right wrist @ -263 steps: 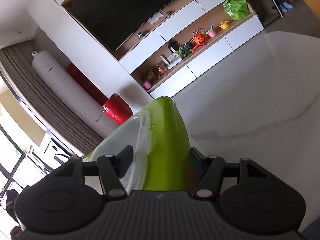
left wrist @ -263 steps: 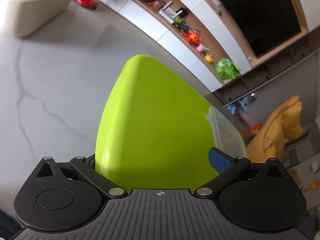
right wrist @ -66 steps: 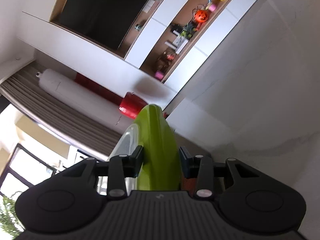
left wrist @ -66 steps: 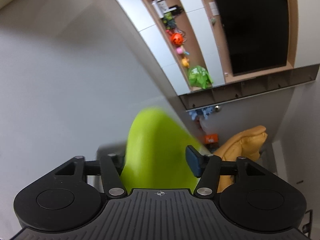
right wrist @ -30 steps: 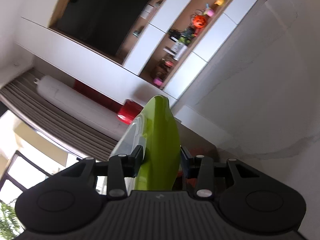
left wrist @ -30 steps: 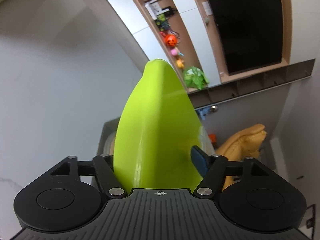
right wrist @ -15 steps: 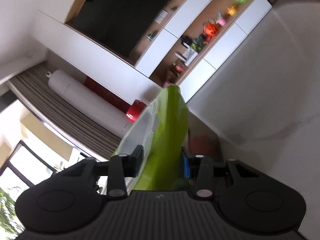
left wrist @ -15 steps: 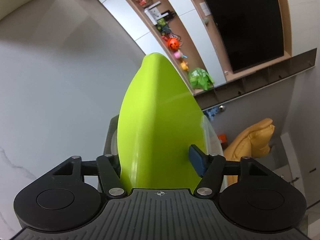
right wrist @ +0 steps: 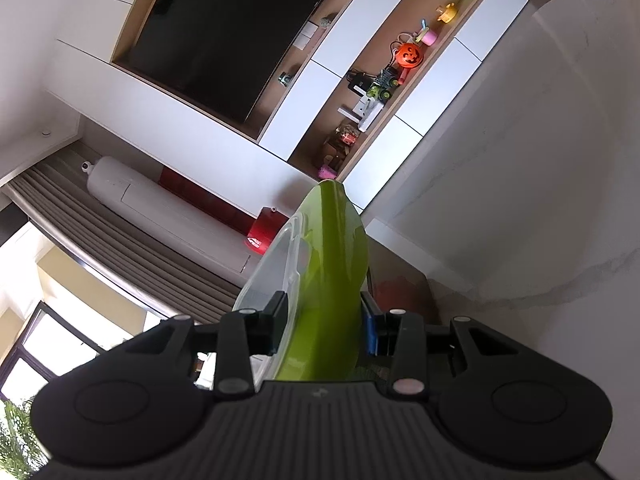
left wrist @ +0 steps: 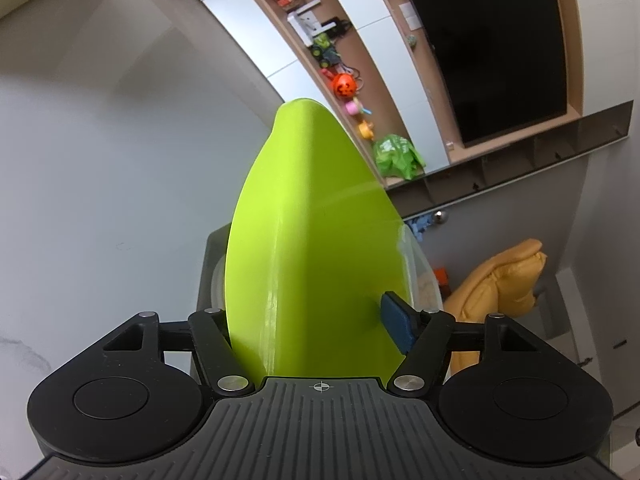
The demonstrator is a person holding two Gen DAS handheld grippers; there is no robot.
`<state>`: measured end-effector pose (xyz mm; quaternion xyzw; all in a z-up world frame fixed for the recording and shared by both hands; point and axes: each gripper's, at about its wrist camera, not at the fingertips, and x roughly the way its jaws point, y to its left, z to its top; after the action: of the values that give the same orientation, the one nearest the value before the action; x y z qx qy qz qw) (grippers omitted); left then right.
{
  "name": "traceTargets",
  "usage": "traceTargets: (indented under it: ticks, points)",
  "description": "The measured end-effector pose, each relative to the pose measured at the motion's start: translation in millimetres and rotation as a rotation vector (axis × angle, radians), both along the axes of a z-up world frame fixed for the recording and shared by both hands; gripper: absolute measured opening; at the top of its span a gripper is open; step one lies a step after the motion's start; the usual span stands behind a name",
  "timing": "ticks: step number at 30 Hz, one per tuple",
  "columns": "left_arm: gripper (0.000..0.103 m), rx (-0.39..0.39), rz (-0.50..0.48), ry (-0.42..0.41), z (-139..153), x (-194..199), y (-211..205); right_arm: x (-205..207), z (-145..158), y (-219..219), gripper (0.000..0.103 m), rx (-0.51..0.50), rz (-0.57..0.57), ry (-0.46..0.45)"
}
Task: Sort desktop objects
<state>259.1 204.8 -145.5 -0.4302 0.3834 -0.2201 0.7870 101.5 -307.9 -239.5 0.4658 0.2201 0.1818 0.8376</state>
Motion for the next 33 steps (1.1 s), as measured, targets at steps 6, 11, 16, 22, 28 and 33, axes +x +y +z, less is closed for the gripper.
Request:
traceTargets:
  ticks: [6, 11, 16, 22, 28, 33]
  points:
    - [0.076, 0.033, 0.000, -0.013, 6, 13, -8, -4, -3, 4, 0.040, 0.011, -0.019, -0.007]
    - [0.074, 0.017, -0.001, -0.017, 5, 14, -7, -8, -3, 5, 0.040, 0.005, -0.031, -0.019]
    - [0.067, -0.009, -0.009, -0.048, 18, 14, -10, -12, 4, 5, 0.040, -0.027, -0.081, -0.058]
    - [0.070, 0.091, -0.012, -0.071, 28, 17, -28, -14, 7, -3, 0.040, -0.017, -0.102, -0.075]
    - [0.071, 0.112, -0.006, -0.058, 21, 1, -29, -15, 4, -2, 0.042, -0.042, -0.089, -0.063]
    - [0.071, 0.095, 0.001, -0.055, 20, -12, -31, -11, 5, -2, 0.041, -0.042, -0.092, -0.062]
